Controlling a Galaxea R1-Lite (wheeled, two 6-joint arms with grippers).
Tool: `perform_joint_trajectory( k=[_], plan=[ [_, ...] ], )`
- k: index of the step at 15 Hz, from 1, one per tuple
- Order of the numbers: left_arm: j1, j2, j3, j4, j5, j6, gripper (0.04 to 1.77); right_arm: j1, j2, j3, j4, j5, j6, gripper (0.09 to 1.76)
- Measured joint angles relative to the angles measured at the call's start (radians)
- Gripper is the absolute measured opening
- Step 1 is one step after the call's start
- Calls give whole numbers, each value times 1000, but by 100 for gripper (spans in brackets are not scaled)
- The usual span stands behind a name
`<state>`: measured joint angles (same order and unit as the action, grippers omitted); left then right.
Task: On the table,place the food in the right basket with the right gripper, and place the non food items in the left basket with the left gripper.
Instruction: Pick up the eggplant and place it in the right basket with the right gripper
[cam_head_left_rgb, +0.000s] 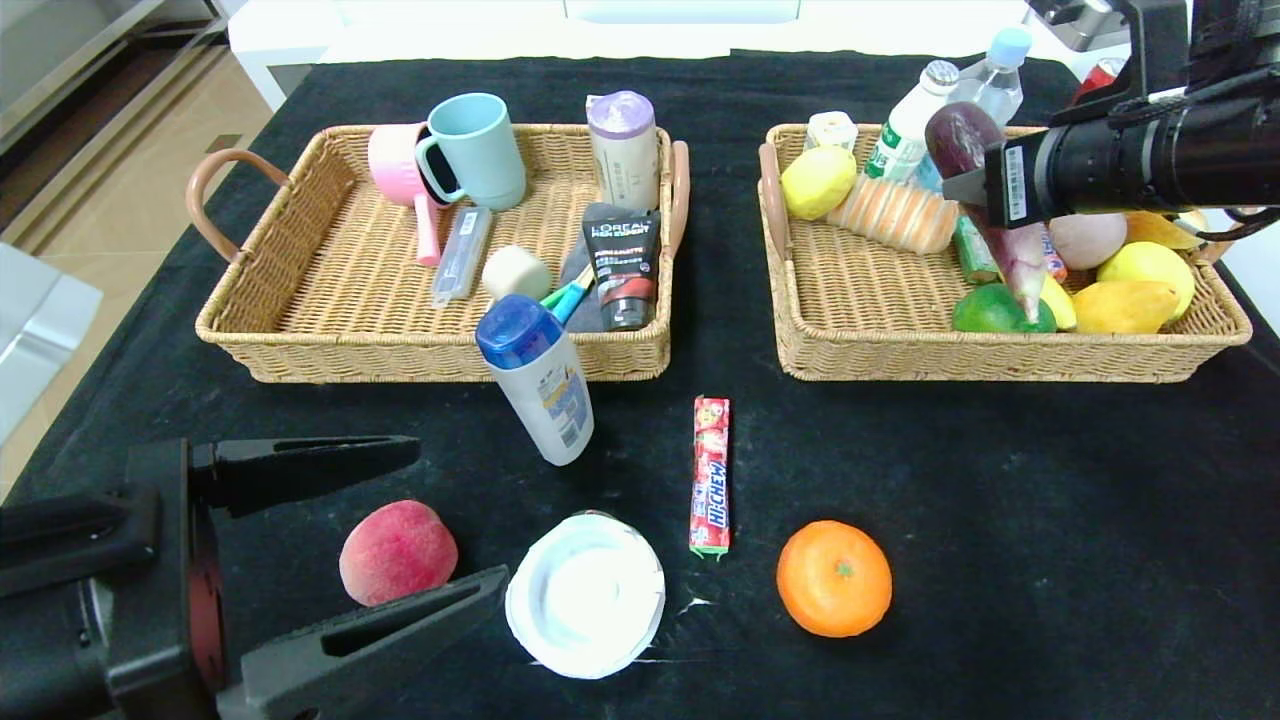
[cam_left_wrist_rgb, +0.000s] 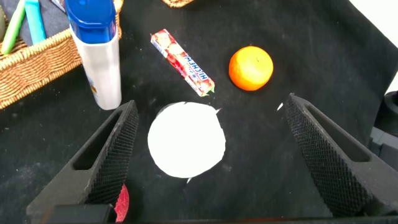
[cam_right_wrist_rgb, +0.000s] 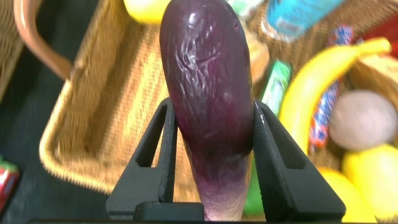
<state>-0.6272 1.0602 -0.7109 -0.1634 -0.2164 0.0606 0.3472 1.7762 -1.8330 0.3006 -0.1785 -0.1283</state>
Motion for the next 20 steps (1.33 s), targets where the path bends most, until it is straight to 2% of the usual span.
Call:
perform_joint_trajectory(
  k=[6,17,20],
  plan=[
    [0,2,1,0,0,0,172,16,90,-80,-86,0,21,81],
    [0,10,3,2,-1,2,172,24,127,-85,-93,-10,33,81],
    [0,10,2,1,-1,2,172,25,129,-85,-94,-18,33,106]
  ],
)
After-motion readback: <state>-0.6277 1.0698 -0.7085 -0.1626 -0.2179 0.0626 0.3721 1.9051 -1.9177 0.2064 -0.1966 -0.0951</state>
